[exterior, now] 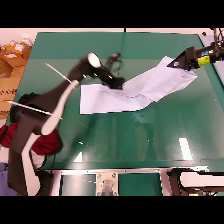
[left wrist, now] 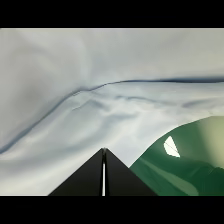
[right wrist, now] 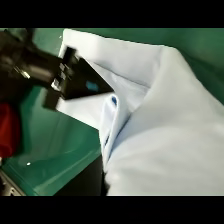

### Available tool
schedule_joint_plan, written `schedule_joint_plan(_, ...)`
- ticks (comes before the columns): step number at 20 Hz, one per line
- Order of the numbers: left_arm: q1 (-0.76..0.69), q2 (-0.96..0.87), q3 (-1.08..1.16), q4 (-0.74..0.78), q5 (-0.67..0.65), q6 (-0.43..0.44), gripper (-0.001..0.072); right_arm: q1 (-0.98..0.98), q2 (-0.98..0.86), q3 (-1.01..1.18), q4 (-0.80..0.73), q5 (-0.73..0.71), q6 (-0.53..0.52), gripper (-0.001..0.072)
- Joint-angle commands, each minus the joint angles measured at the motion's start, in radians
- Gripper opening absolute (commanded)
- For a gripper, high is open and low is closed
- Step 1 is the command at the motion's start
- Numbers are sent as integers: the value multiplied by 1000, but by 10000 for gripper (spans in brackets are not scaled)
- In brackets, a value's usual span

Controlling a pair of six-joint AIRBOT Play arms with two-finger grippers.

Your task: Fold the shirts.

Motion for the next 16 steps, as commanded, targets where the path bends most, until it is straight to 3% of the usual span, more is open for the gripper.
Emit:
schedule_joint_plan(1, 169, 97, 55, 153, -147, -7, 28, 135, -1, 1, 0, -93, 85, 16)
schedule_joint_plan(5, 308, 217, 55, 342, -156, -5, 28, 409, -59, 0, -3, -332, 188, 17)
schedule_joint_plan(9, 386, 267, 23, 348, -151, 32, 28, 697, -265, 0, -5, -636, 233, 18)
schedule_joint_plan(13, 396, 269, -49, 348, -153, 81, 28, 883, -480, 13, 209, -1103, 232, 296)
schedule_joint_plan(14, 396, 268, -55, 348, -158, 81, 28, 879, -489, 21, 212, -1120, 230, 296)
schedule_joint_plan(16, 396, 269, -55, 348, -162, 88, 28, 797, -457, 28, 206, -991, 181, 171)
